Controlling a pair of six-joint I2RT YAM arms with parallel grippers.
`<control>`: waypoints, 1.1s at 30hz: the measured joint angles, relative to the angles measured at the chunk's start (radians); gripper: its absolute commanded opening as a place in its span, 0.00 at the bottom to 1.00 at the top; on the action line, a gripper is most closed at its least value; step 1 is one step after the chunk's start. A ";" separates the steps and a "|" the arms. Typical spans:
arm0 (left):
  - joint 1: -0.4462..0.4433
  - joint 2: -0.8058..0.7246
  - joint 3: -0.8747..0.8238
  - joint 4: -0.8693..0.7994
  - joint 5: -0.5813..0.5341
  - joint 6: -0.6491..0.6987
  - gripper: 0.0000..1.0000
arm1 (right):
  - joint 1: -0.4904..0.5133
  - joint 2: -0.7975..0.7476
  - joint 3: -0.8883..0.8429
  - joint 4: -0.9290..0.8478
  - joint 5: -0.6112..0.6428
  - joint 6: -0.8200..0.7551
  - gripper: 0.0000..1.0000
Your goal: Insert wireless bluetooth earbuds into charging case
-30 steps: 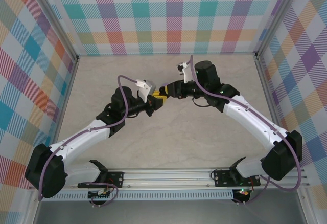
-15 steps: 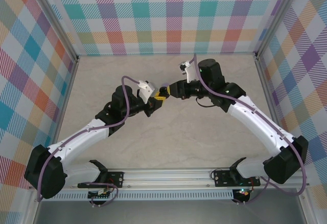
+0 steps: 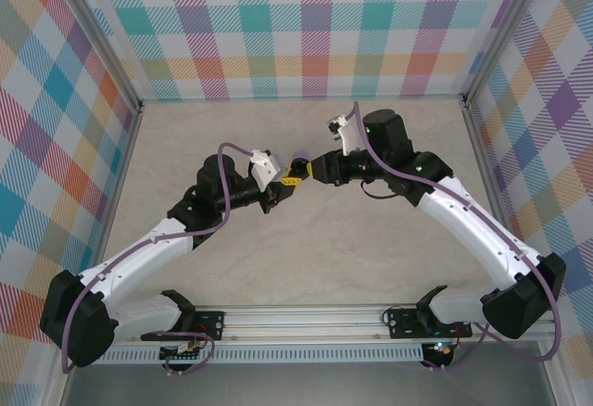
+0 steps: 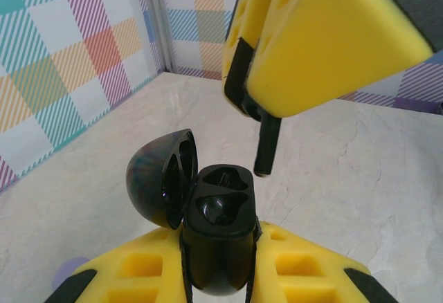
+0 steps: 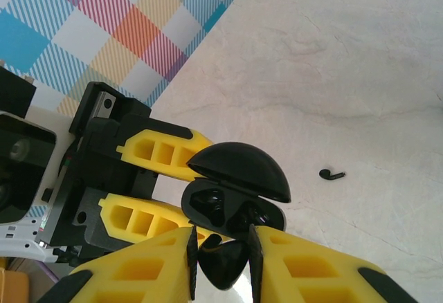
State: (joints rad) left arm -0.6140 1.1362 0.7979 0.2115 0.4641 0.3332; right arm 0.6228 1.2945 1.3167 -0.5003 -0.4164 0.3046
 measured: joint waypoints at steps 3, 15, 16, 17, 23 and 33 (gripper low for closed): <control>0.000 -0.006 0.000 0.000 0.009 0.014 0.19 | 0.000 0.000 0.000 0.000 -0.004 0.000 0.29; 0.000 -0.010 0.000 -0.003 0.027 0.046 0.19 | 0.000 0.000 0.002 -0.002 -0.012 0.000 0.29; 0.000 -0.010 0.000 -0.003 0.029 0.047 0.19 | 0.000 0.000 0.002 -0.002 -0.012 0.000 0.29; 0.000 -0.010 0.000 -0.003 0.030 0.047 0.19 | 0.000 0.000 0.003 -0.002 -0.013 0.000 0.29; 0.000 -0.013 0.000 -0.003 0.037 0.047 0.19 | 0.000 0.002 0.012 -0.002 -0.015 0.000 0.29; 0.000 -0.014 0.000 -0.003 0.044 0.046 0.19 | 0.000 0.016 0.015 -0.002 -0.016 0.000 0.29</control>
State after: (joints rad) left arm -0.6140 1.1221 0.7979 0.2085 0.5083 0.3794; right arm 0.6228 1.3102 1.3319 -0.5022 -0.4324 0.3042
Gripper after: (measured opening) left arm 0.208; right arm 0.290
